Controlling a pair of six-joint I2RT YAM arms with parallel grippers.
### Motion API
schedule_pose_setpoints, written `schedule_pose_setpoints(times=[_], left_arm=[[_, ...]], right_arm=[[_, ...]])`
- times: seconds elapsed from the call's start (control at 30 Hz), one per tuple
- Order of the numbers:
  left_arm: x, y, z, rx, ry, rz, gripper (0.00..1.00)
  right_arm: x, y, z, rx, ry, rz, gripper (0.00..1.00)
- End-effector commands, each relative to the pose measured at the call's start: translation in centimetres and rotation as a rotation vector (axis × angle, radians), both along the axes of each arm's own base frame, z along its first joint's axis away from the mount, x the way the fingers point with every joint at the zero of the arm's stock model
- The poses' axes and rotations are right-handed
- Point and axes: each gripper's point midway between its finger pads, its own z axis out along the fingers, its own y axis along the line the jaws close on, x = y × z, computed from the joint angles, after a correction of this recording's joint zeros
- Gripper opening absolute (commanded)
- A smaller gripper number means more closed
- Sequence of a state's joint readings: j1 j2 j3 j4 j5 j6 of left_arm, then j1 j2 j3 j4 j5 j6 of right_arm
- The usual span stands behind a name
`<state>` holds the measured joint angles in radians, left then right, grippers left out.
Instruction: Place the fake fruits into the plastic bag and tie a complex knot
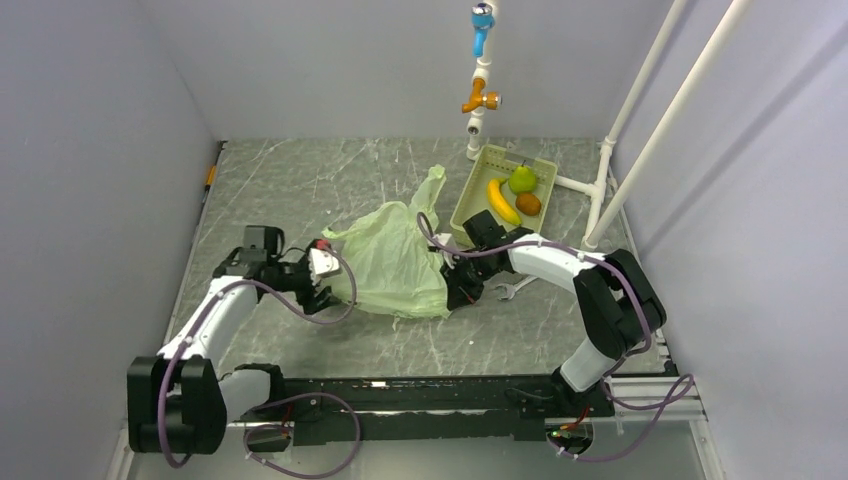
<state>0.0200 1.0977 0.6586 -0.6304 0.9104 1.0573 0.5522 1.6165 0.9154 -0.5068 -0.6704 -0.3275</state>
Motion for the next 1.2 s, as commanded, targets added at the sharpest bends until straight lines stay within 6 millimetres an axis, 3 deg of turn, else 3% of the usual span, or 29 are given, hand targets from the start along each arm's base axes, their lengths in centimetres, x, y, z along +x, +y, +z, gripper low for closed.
schedule_pose_setpoints(times=[0.0,0.03,0.07,0.17,0.23,0.27,0.37,0.43,0.5,0.57,0.63,0.67,0.73,0.83,1.0,1.17], left_arm=[[3.3,-0.7,-1.2,0.136,-0.14,-0.05,0.43],[3.4,0.0,-1.7,0.177,-0.117,-0.041,0.08],[3.8,1.1,-1.9,0.199,-0.091,0.013,0.0],[3.8,4.3,0.4,0.121,-0.128,0.106,0.0],[3.1,4.3,2.1,0.114,-0.217,0.073,0.0],[2.6,3.9,3.1,0.112,-0.284,0.04,0.0],[2.1,2.2,5.9,0.105,-0.506,-0.025,0.0],[1.7,1.3,7.2,0.138,-0.615,-0.091,0.0],[1.0,0.6,8.2,0.163,-0.672,-0.165,0.0],[0.2,0.3,8.7,0.186,-0.698,-0.224,0.0],[-0.5,0.1,9.2,0.202,-0.729,-0.264,0.0],[-0.7,0.0,9.6,0.211,-0.759,-0.28,0.0],[-1.2,-0.3,10.3,0.222,-0.813,-0.314,0.0],[-2.1,-1.2,11.1,0.22,-0.848,-0.361,0.0],[-2.9,-1.7,12.2,0.228,-0.873,-0.403,0.0],[-3.4,-2.0,13.0,0.227,-0.886,-0.409,0.0]], right_arm=[[0.8,-0.9,0.2,-0.043,-0.057,0.062,0.0],[0.9,-1.4,0.1,-0.055,-0.061,0.065,0.0],[1.1,-2.1,0.1,-0.066,-0.069,0.065,0.0],[1.0,-3.8,-0.1,-0.087,-0.08,0.063,0.0],[0.1,-3.5,1.2,-0.042,-0.063,0.095,0.0],[-0.7,-2.7,2.7,0.011,-0.032,0.113,0.0],[-0.3,-0.2,9.2,0.151,-0.019,0.089,0.51],[1.2,0.9,14.1,0.228,-0.097,0.051,0.72],[3.2,1.8,19.2,0.314,-0.209,-0.017,0.84],[5.0,2.5,24.2,0.394,-0.332,-0.069,0.88],[6.8,3.2,27.2,0.446,-0.408,-0.124,0.99],[7.8,3.8,28.2,0.468,-0.442,-0.151,1.0],[9.4,5.4,29.1,0.483,-0.49,-0.169,1.0],[10.2,9.2,29.0,0.468,-0.52,-0.119,1.0],[10.1,15.3,27.3,0.445,-0.59,-0.015,1.0],[10.8,19.4,24.8,0.414,-0.627,0.027,1.0]])
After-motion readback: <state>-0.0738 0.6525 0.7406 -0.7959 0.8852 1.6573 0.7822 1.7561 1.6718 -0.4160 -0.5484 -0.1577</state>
